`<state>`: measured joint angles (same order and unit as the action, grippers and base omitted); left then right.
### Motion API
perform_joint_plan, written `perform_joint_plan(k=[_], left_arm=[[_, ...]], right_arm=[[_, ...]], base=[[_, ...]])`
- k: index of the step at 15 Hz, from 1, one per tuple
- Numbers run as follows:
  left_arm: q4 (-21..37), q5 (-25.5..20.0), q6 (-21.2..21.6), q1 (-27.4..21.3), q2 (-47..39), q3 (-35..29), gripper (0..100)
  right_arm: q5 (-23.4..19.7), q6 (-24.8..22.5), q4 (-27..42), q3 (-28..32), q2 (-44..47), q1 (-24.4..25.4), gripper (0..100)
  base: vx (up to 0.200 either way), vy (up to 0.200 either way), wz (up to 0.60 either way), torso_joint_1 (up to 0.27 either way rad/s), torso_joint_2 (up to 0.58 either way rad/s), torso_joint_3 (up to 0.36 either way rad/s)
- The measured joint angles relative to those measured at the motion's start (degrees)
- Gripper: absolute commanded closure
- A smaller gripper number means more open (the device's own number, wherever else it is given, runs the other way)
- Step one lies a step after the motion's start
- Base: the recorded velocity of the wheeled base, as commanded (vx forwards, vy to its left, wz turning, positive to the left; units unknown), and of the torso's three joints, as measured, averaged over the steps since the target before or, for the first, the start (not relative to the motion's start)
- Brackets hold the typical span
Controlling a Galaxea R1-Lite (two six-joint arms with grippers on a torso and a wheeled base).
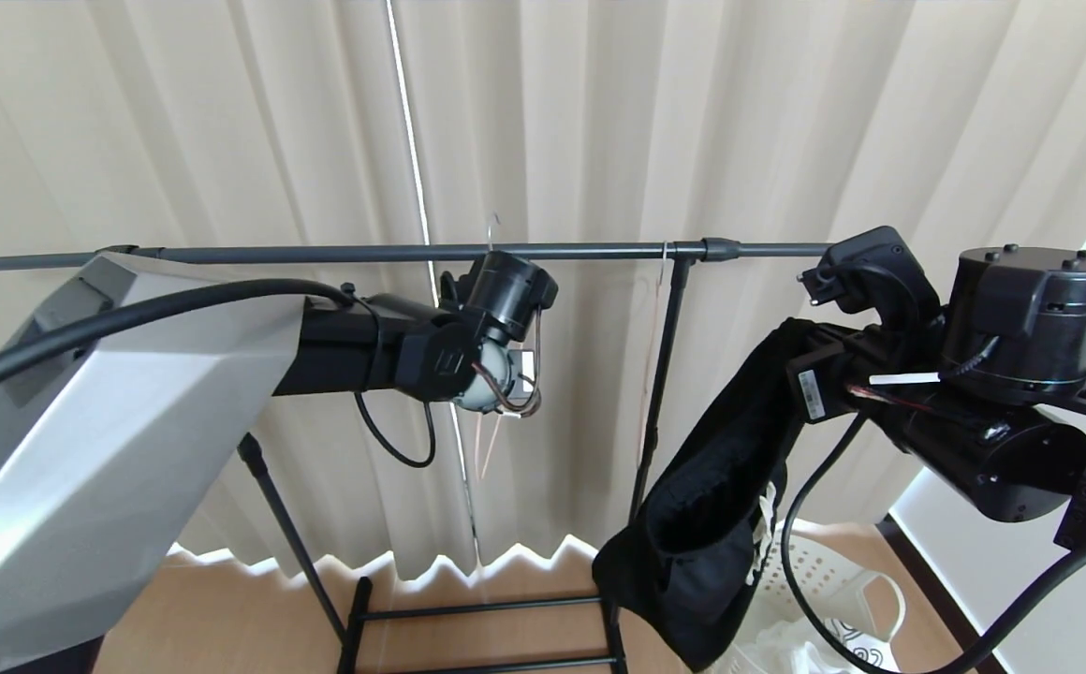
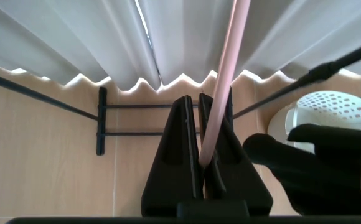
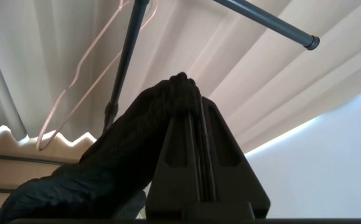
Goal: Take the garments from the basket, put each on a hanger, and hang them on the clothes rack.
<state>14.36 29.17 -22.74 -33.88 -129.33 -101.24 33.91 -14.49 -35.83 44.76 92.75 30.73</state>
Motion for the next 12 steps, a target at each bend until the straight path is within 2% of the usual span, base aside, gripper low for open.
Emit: perform_joint_plan(k=[5, 7, 9, 12], left_arm=[[-0.8, 0.0, 0.3, -2.2, 7.9, 10.6, 100], [-3.3, -0.1, 1.6, -2.7, 11.5, 17.1, 100], [-9.9, -0.4, 4.2, -3.2, 15.2, 25.8, 100], [-23.7, -2.8, 10.0, -3.6, 20.8, 40.2, 100]], right_arm=[[0.0, -0.3, 0.0, -0.5, -0.1, 0.0, 100], [0.0, -0.4, 0.0, -0.8, 0.0, 0.0, 100], [0.0, -0.4, 0.0, -0.9, 0.1, 0.0, 100], [0.0, -0.4, 0.0, -0.8, 0.4, 0.0, 100]], base=[[0.0, 0.0, 0.0, 0.0, 0.0, 0.0], [0.0, 0.0, 0.0, 0.0, 0.0, 0.0], [0.0, 0.0, 0.0, 0.0, 0.0, 0.0], [0.0, 0.0, 0.0, 0.0, 0.0, 0.0]])
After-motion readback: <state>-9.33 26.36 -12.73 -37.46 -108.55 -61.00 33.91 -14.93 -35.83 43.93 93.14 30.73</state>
